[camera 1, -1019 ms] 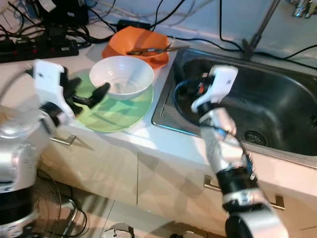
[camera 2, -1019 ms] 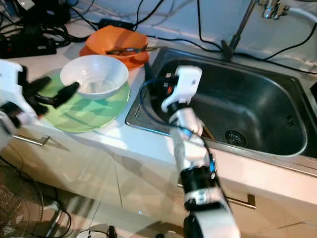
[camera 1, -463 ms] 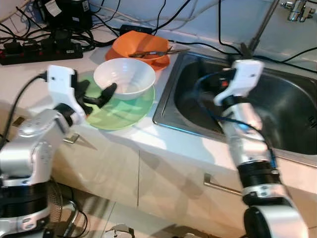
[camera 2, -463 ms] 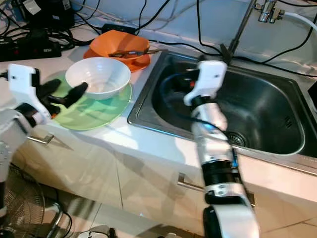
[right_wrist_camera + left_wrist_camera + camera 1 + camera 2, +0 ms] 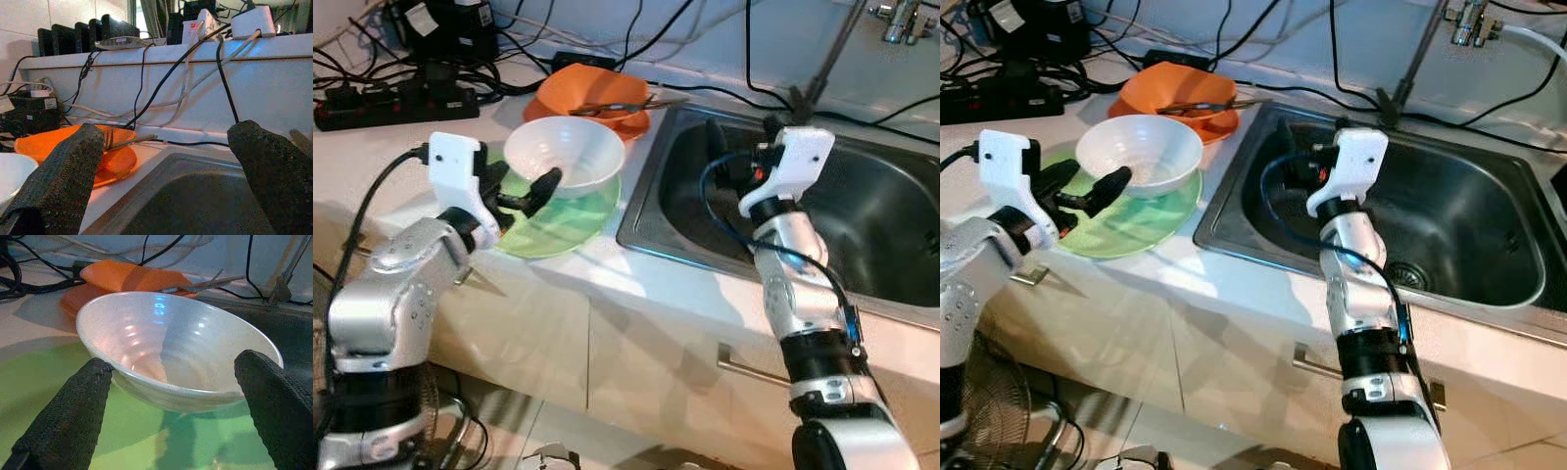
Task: Kitchen organization
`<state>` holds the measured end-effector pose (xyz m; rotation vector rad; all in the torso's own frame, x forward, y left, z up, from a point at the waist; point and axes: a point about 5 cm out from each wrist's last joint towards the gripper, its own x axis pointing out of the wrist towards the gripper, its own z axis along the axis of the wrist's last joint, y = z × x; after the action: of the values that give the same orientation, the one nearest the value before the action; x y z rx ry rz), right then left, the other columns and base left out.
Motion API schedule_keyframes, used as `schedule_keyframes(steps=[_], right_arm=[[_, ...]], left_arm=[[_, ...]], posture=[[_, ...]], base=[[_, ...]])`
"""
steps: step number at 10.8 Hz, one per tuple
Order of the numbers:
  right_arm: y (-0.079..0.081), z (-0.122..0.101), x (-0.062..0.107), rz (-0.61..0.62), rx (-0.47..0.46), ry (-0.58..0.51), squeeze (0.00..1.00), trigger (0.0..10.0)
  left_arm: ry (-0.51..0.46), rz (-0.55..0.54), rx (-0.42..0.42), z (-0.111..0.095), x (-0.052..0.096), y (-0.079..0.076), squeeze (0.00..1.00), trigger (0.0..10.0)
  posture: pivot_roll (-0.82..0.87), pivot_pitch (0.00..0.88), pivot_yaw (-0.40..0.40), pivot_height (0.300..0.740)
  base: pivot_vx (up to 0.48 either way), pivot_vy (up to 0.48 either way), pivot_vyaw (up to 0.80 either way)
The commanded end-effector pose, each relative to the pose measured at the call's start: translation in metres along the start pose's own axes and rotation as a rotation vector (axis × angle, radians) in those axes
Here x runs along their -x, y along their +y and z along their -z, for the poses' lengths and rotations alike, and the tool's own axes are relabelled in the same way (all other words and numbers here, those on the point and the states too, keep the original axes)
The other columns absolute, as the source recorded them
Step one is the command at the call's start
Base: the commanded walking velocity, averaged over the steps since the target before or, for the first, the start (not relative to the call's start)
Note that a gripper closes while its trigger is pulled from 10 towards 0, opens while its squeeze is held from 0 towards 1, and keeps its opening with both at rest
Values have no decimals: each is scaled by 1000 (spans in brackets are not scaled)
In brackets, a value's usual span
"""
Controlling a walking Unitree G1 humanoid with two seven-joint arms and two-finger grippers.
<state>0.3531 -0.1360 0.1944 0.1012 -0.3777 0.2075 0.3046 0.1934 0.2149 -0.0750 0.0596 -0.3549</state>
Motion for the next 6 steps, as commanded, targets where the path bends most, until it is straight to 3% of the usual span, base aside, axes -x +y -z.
schedule_keyframes(steps=[1, 4, 6], right_arm=[[-3, -4, 2, -16, 4, 0, 0, 10000], [-5, -3, 2, -43, 28, 24, 0, 10000], [8, 0, 2, -85, 26, 36, 0, 10000]], left_arm=[[-16, -19, 19, -3, 2, -9, 0, 10000], [-12, -115, 118, 4, 1, -15, 0, 10000], [-4, -216, 183, 9, 1, -6, 0, 10000]], posture=[[77, 0, -99, 740], [90, 0, -127, 740], [80, 0, -137, 740]], base=[[0, 0, 0], [0, 0, 0], [0, 0, 0]])
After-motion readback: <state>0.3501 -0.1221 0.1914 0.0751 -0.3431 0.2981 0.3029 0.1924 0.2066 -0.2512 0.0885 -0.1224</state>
